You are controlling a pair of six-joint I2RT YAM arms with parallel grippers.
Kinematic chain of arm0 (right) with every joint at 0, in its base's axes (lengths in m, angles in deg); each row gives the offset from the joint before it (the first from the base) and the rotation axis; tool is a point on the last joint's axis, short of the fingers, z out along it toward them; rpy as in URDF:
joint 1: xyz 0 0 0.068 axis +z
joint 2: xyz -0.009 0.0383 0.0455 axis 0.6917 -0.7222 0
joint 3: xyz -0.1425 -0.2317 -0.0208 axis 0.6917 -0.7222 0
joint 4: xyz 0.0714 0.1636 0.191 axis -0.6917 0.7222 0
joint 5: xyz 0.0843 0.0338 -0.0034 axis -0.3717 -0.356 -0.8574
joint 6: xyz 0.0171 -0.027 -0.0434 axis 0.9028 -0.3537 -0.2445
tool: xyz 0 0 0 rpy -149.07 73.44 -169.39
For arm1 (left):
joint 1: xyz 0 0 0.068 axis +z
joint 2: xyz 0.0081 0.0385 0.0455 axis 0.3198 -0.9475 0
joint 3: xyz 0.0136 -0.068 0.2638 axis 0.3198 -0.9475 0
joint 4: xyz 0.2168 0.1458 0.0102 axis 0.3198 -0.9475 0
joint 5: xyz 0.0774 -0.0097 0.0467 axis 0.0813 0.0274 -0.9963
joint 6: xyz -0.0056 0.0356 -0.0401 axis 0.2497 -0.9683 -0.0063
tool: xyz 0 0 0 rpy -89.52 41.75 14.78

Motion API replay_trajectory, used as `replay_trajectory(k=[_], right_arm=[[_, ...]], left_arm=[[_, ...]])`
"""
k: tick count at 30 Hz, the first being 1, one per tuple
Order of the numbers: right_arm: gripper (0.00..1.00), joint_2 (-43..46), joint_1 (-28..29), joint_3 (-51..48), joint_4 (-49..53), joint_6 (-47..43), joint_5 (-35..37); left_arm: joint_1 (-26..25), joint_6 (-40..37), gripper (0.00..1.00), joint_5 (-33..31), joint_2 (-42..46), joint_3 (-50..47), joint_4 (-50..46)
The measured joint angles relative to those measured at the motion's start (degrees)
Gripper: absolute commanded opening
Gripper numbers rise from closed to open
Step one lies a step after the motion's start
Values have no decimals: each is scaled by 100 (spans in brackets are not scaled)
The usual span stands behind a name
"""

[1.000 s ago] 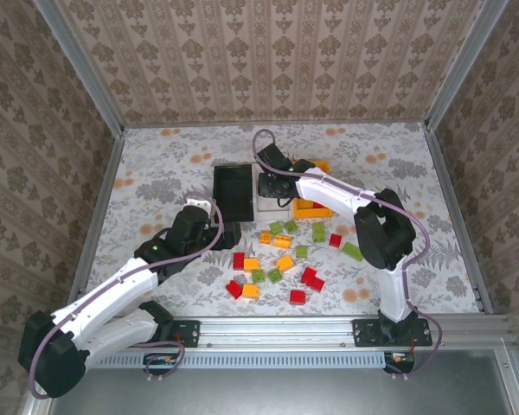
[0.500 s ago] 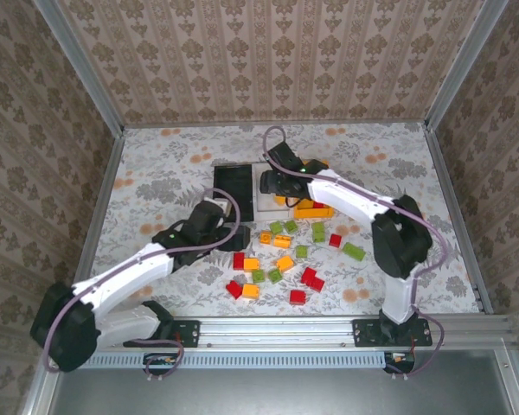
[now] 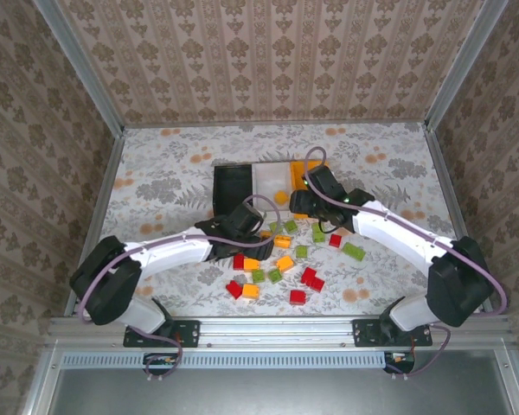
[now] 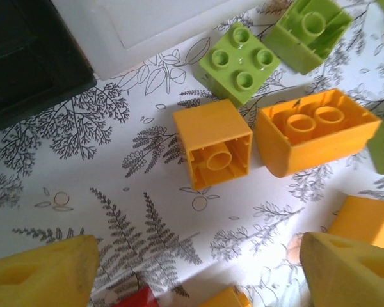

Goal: Sort the legos into containers by color

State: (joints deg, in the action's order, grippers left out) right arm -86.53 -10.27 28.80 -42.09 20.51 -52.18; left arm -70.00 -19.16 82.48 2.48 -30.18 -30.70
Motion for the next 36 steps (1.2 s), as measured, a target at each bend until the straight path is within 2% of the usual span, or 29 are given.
replay_trajectory(k=[8, 16, 30, 36], right_arm=[[67, 492, -197, -197, -33, 0, -42], [68, 732, -369, -297, -59, -2, -83], [68, 881, -487, -413, -107, 0, -129], [68, 933, -531, -437, -107, 2, -131]], left_arm=[[0, -155, 77, -105, -824, 428, 221], [0, -197, 74, -125, -1261, 651, 337], [-7, -249, 43, -229, -1405, 658, 496], [-11, -256, 35, -225, -1364, 557, 627]])
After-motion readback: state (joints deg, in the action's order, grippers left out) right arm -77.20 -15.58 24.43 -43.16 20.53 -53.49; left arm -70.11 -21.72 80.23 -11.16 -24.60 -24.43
